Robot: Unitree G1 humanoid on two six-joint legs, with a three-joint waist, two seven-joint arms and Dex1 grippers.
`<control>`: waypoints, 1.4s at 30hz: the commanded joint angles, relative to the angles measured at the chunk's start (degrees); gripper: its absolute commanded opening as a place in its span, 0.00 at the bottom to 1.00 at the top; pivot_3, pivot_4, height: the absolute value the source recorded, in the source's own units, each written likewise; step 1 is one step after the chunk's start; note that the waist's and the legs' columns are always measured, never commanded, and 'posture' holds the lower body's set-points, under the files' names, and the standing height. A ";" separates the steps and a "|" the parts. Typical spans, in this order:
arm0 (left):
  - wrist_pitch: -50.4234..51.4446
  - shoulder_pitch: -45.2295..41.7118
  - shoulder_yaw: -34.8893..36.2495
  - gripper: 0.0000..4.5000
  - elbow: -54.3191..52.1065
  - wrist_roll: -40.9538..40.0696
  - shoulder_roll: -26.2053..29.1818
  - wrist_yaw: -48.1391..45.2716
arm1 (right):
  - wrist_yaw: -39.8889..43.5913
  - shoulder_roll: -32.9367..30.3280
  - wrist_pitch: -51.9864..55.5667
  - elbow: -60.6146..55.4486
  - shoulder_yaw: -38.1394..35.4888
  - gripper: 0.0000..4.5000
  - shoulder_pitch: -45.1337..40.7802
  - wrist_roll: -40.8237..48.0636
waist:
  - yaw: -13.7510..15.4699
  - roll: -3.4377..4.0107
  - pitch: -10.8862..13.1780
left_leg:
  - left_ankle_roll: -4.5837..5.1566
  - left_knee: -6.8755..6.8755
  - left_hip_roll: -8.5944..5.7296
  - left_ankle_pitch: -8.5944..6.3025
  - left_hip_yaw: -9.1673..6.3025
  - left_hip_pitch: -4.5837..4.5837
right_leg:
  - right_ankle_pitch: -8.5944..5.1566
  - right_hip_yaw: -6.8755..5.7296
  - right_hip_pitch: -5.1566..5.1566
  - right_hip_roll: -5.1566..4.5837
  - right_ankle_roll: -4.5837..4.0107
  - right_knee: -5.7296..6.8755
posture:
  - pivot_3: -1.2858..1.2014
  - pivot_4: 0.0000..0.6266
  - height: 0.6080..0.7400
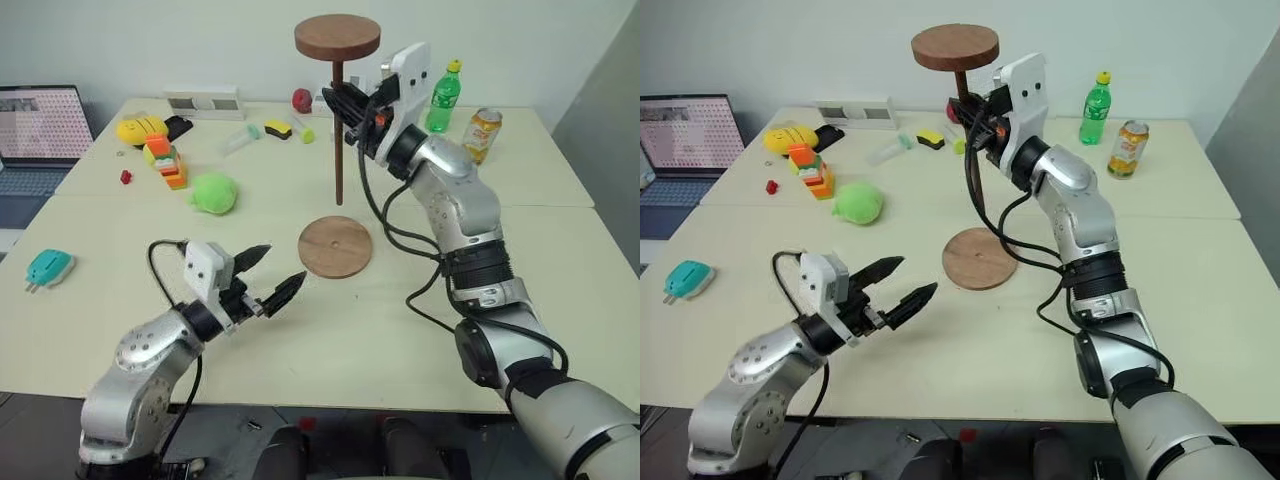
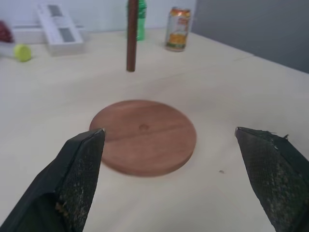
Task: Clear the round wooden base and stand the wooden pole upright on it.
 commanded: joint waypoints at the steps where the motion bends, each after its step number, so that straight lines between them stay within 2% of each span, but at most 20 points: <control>1: -3.57 2.80 -0.42 1.00 -4.08 1.61 -1.70 2.53 | -1.16 0.61 -1.98 -2.00 -0.06 0.06 1.56 -0.39 | 0.03 0.00 0.00 | 0.00 0.00 -0.02 0.00 0.00 0.01 | 0.02 0.00 0.00 0.08 -0.04 0.02 | 0.52 0.24 1.00; 6: -5.15 3.54 -2.23 1.00 -4.43 2.97 -2.97 3.88 | -1.56 1.42 1.07 -5.85 0.44 0.06 4.91 0.93 | 0.02 0.00 0.00 | 0.01 0.00 -0.02 -0.01 0.02 0.03 | 0.03 0.03 0.01 0.10 -0.05 0.04 | 0.52 0.24 1.00; 18: -5.67 1.62 -2.08 1.00 -2.62 2.75 -1.86 3.22 | -3.67 3.57 6.45 -11.86 0.45 0.06 8.96 2.25 | 0.00 0.00 0.00 | 0.02 -0.01 -0.02 -0.01 0.09 0.07 | 0.04 0.11 -0.02 0.23 -0.07 0.08 | 0.52 0.24 1.00; 33: -5.90 0.76 -2.19 1.00 -1.97 2.62 -1.33 2.89 | -5.17 5.08 6.38 -9.00 -0.11 0.06 9.40 2.25 | -0.02 0.01 0.00 | 0.02 -0.03 -0.01 -0.01 0.11 0.09 | 0.04 0.13 -0.03 0.25 -0.07 0.08 | 0.52 0.24 1.00; 42: -6.00 0.63 -1.62 1.00 -1.67 2.51 -0.99 2.55 | -3.72 3.57 3.44 -7.63 1.37 0.06 10.08 0.05 | -0.02 0.01 0.00 | 0.02 -0.04 -0.01 -0.01 0.12 0.10 | 0.04 0.15 -0.03 0.25 -0.07 0.08 | 0.52 0.24 1.00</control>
